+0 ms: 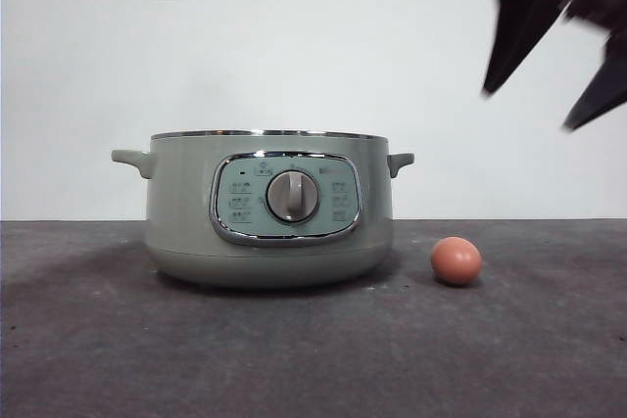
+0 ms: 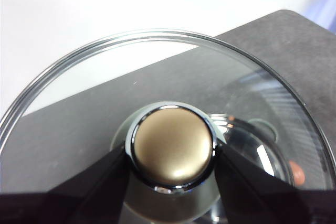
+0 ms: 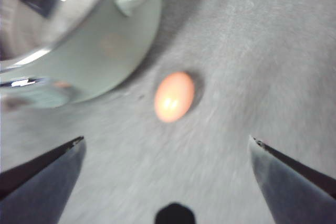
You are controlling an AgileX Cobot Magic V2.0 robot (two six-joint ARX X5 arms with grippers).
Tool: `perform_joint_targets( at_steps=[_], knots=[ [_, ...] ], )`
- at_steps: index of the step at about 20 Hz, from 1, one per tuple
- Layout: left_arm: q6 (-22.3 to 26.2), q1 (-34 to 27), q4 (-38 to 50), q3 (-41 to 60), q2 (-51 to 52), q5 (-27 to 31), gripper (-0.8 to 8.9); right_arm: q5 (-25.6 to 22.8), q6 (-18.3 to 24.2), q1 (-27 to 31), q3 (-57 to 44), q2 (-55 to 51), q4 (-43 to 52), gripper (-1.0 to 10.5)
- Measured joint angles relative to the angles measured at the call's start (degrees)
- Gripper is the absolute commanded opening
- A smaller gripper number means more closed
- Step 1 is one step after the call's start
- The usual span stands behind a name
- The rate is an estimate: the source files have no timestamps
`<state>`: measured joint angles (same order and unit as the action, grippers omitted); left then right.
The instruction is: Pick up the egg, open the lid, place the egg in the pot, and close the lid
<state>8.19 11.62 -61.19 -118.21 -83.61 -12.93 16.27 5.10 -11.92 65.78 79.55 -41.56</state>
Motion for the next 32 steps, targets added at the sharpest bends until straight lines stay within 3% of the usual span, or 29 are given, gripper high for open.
perform_joint_targets(
  at_steps=[2, 9, 18, 20, 23, 30, 32],
  knots=[
    [0.59, -1.27, -3.56, 0.0, 2.21, -0.09, -0.08, -4.07, -0.44, -2.62, 0.0, 4.74, 3.85, 5.9],
    [0.83, -1.7, -10.01, 0.0, 10.25, -0.11, -0.08, -8.87, -2.73, -7.37, 0.0, 17.27, 12.46, 5.9],
    [0.83, -0.96, -15.12, 0.02, 15.08, -0.33, -0.08, -10.51, -4.9, -7.93, 0.0, 23.78, 15.96, 5.8],
    [0.83, -0.22, -15.12, 0.02, 15.15, -0.35, -0.08, -10.51, -5.49, -7.96, 0.0, 24.44, 15.96, 4.5],
    [0.83, 0.26, -15.12, 0.02, 14.8, -0.66, -0.08, -10.51, -5.84, -8.11, 0.0, 24.48, 16.17, 4.0],
    [0.83, 0.31, -15.15, 0.02, 14.23, -0.59, -0.08, -10.27, -7.5, -8.26, 0.04, 24.46, 17.16, -0.2],
    [0.83, 0.31, -15.12, 0.02, 14.21, -0.59, -0.08, -10.27, -7.52, -8.26, 0.07, 24.46, 17.16, -0.2]
  ],
)
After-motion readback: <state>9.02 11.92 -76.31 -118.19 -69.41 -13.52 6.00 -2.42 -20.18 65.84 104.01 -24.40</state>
